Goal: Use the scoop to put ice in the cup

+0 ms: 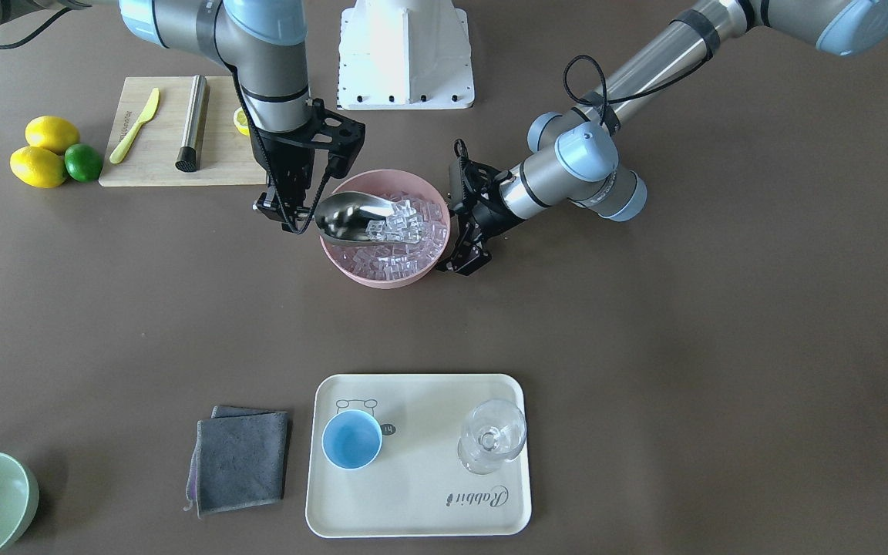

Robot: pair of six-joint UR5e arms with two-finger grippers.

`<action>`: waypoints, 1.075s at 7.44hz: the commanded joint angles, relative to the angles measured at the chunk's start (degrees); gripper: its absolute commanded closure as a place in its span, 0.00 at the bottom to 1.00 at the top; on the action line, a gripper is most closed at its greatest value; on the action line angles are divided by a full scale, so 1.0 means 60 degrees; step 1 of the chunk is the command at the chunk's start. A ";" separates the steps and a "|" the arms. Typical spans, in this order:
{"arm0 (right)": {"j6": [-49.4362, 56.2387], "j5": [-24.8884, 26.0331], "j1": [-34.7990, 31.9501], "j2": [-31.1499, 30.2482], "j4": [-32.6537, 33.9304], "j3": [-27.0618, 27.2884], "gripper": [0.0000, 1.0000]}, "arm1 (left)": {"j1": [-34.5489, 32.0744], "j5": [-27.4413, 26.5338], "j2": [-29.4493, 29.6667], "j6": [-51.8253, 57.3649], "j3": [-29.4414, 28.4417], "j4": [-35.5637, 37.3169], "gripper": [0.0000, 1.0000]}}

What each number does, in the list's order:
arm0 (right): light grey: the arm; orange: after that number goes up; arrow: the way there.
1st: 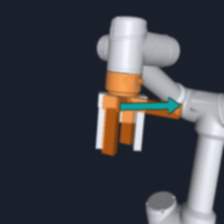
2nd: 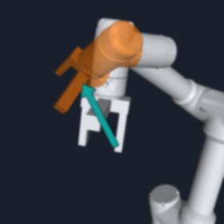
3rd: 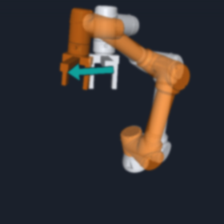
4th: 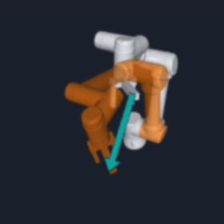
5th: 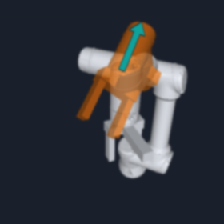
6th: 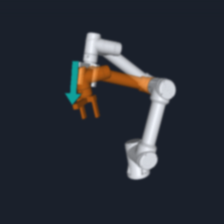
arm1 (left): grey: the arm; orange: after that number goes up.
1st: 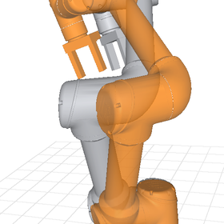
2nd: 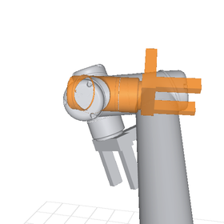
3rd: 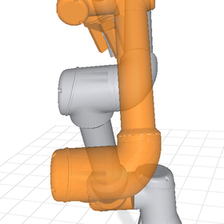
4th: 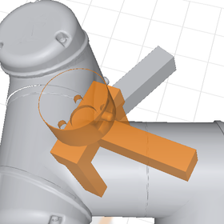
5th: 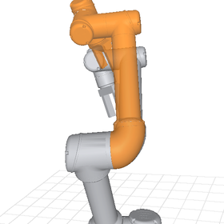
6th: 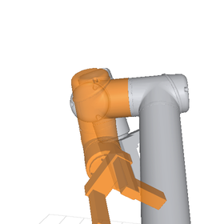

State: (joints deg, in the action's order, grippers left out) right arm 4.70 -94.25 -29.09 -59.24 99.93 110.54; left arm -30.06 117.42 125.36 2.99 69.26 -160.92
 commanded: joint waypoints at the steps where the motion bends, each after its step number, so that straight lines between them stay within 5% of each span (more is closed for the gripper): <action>1: -0.0882 -0.0156 0.0000 -0.1239 -0.0904 0.1434 1.00 | 0.0000 0.0000 -0.0004 0.0000 0.0000 0.0000 0.02; 5: -0.1748 -0.0287 -0.0145 -0.2225 -0.1934 0.1705 1.00 | -0.0612 0.0567 -0.0164 -0.0102 0.0029 0.0028 0.02; 8: -0.2892 -0.2945 -0.2014 -0.1455 -0.1948 -0.0601 1.00 | -0.1798 0.1608 -0.0442 -0.0102 0.0014 0.0422 0.02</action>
State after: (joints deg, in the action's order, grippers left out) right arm -10.42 -103.51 -34.84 -71.81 87.82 114.95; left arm -37.05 124.03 123.66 2.35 69.40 -160.18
